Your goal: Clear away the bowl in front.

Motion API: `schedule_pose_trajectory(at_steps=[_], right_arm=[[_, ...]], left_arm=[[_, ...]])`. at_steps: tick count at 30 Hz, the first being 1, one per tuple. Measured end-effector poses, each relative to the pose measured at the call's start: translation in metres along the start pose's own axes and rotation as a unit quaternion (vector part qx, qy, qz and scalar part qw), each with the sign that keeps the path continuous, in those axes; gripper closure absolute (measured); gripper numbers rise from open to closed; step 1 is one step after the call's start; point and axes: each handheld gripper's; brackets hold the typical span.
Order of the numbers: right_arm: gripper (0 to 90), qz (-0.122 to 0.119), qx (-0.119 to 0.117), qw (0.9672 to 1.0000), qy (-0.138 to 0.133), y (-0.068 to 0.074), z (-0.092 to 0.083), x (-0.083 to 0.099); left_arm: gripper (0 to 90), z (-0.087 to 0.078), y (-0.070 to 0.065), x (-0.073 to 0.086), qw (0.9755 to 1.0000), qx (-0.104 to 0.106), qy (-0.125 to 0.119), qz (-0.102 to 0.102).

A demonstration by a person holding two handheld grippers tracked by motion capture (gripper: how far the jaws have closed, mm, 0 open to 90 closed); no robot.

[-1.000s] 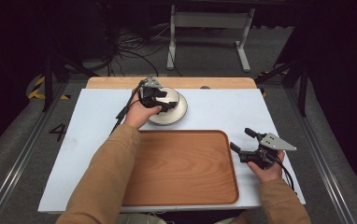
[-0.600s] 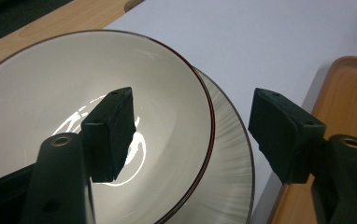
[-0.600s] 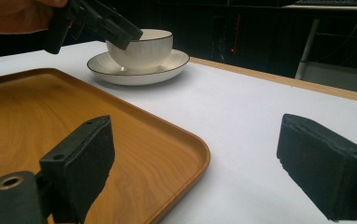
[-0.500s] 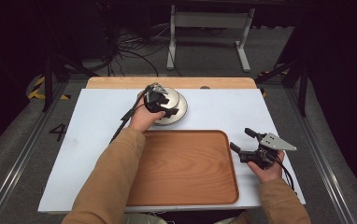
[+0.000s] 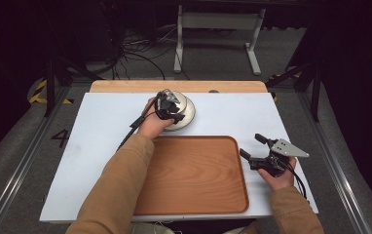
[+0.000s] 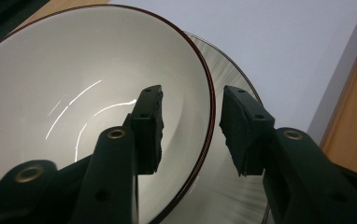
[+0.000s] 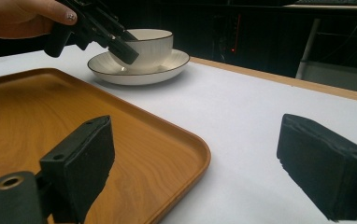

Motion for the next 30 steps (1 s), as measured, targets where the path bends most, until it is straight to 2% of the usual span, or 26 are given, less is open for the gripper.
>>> schedule_pose_trajectory(at_steps=[2, 4, 6, 8, 10, 16, 23, 25, 30], right_arm=[[11.7, 0.000, 0.001, 1.0000, 0.000, 0.000, 0.000, 0.000], [11.7, 0.001, 0.001, 1.0000, 0.000, 0.000, 0.000, 0.000], [11.5, 0.002, 0.001, 1.0000, 0.000, 0.000, 0.000, 0.000], [11.5, 0.002, 0.001, 1.0000, 0.000, 0.000, 0.000, 0.000], [11.6, 0.002, 0.000, 1.0000, 0.000, 0.000, 0.000, 0.000], [11.6, 0.003, 0.001, 1.0000, 0.000, -0.001, 0.000, 0.000], [11.5, 0.004, 0.001, 1.0000, 0.000, -0.001, 0.000, 0.000], [11.6, 0.003, 0.000, 1.0000, 0.000, -0.001, 0.000, 0.000], [11.6, 0.001, -0.001, 1.0000, 0.001, 0.000, 0.000, 0.000]], left_arm=[[67.6, 0.000, 0.000, 0.000, 1.0000, 0.001, 0.006, 0.002], [69.1, 0.001, 0.002, 0.001, 1.0000, 0.003, 0.009, 0.004], [76.1, 0.002, 0.003, 0.002, 0.9999, 0.015, 0.008, -0.001], [78.6, 0.003, 0.002, 0.001, 0.9998, 0.015, 0.009, 0.009], [81.7, 0.003, 0.001, -0.001, 0.9997, 0.015, 0.016, 0.010], [82.0, 0.001, 0.001, -0.002, 0.9993, 0.022, 0.024, 0.020], [82.5, -0.001, -0.003, -0.006, 0.9987, 0.007, 0.035, 0.036], [82.5, -0.004, -0.002, -0.007, 0.9987, 0.011, 0.034, 0.035], [82.2, -0.013, -0.001, -0.010, 0.9990, 0.004, 0.033, 0.029]])
Point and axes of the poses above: each handheld gripper's, and its own axes: z roughly forward along the jaws, x roughly out of its underside, y roughly to its left, and after that the axes turned 11 degrees about -y, right-handed
